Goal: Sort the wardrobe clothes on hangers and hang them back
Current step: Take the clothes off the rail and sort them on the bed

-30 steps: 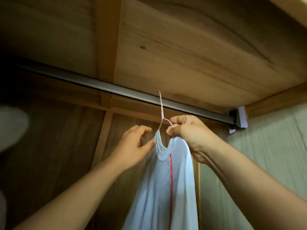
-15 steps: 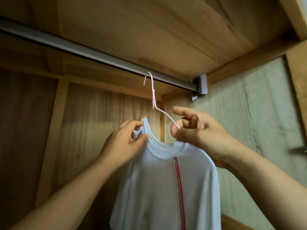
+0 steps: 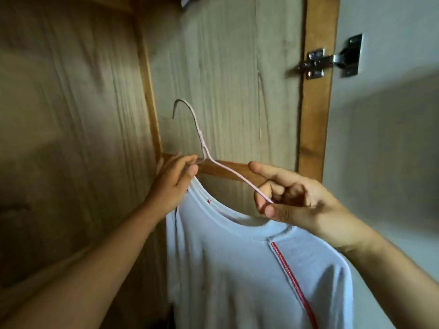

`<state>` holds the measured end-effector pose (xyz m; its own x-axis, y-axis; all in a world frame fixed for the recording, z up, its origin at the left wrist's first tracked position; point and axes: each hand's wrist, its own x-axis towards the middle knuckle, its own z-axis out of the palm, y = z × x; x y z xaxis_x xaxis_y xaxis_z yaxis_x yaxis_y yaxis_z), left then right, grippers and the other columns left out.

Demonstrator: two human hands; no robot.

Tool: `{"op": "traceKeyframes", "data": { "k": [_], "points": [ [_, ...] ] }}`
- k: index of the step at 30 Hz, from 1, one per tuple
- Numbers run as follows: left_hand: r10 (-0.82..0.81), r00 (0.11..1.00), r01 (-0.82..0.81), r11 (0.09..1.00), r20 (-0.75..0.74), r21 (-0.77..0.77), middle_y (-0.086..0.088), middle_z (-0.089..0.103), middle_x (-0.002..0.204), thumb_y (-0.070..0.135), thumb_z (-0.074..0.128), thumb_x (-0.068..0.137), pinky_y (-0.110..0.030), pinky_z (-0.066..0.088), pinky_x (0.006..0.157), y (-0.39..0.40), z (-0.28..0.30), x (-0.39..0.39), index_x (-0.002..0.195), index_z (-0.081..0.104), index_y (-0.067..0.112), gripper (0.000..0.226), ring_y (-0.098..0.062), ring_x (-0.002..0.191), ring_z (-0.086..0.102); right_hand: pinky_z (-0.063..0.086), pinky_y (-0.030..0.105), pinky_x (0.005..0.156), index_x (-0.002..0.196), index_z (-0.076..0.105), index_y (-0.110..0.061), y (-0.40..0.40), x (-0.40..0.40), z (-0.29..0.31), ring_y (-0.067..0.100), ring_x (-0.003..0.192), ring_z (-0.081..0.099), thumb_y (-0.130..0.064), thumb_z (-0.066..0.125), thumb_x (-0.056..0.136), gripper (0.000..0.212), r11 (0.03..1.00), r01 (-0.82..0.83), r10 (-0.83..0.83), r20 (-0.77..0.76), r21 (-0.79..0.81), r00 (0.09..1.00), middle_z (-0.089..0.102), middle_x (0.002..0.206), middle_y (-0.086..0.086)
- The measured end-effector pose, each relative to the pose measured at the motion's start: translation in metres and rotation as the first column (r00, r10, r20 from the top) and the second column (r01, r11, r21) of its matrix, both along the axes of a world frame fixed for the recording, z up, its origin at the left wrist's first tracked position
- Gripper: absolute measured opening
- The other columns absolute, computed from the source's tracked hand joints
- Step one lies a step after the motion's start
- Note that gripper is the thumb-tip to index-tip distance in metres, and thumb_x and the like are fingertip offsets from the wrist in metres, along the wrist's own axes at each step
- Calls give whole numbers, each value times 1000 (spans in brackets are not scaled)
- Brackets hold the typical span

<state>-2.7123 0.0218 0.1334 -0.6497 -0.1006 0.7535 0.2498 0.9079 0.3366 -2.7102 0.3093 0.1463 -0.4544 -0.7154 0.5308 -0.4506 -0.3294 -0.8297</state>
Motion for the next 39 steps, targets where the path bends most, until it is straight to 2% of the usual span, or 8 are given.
{"op": "traceKeyframes", "data": {
  "k": [4,10,18,21,25,30,32,39],
  "points": [
    [-139,990,137,989,25,63,2,53,68,45,33,91,-25,39,66,45,-61,1,77,50,24,30,-12,67,50,47,21,81,135,42,-15,60,17,-52,21,84,58,2,63,77,65,991,86,-100,136,106,986,62,86,5],
    [-165,986,166,986,-33,31,2,46,63,34,41,93,-22,32,59,118,-140,24,68,54,2,43,-7,61,40,43,15,90,124,55,-30,149,42,-104,2,110,57,-17,76,77,54,830,353,-371,-45,432,927,64,114,-15],
    [-303,953,304,952,23,-31,0,51,69,46,33,100,-24,33,63,206,-201,33,75,52,14,45,-13,64,43,39,7,78,109,66,-25,238,84,-183,-2,92,56,-23,73,80,30,289,857,-718,-496,427,489,56,95,-27],
    [-395,918,396,918,25,-3,4,48,69,46,34,99,-26,34,62,230,-200,26,77,50,18,39,-12,63,42,49,25,78,99,70,-28,259,102,-196,7,89,62,-32,65,83,17,144,900,-783,-508,412,358,65,91,-20],
    [-486,874,486,874,11,-1,1,51,59,51,31,98,-27,31,56,260,-192,13,74,55,11,52,-16,60,42,45,11,69,85,71,-26,281,126,-198,-1,77,64,-31,61,82,12,113,959,-914,-351,260,203,69,85,-20],
    [-666,745,664,746,36,54,9,51,61,53,31,97,-11,34,63,303,-194,-1,72,59,8,59,-10,61,44,48,11,70,75,75,-30,299,153,-188,-3,77,66,-6,72,80,24,-51,979,-978,-206,199,-9,71,79,-22],
    [-741,671,739,671,20,58,5,51,64,52,33,98,-19,36,60,322,-197,-3,76,54,19,45,-14,61,44,51,16,74,79,76,-29,301,164,-182,-1,80,66,-24,73,79,6,-118,981,-967,-242,156,-77,71,84,-22],
    [-912,410,911,408,-27,54,4,43,72,47,37,98,-21,33,54,395,-202,15,78,46,23,33,-11,57,39,54,24,79,95,73,-35,306,219,-173,8,91,66,-60,58,80,33,-302,950,-933,-227,79,-278,69,96,-17]
  ]
}}
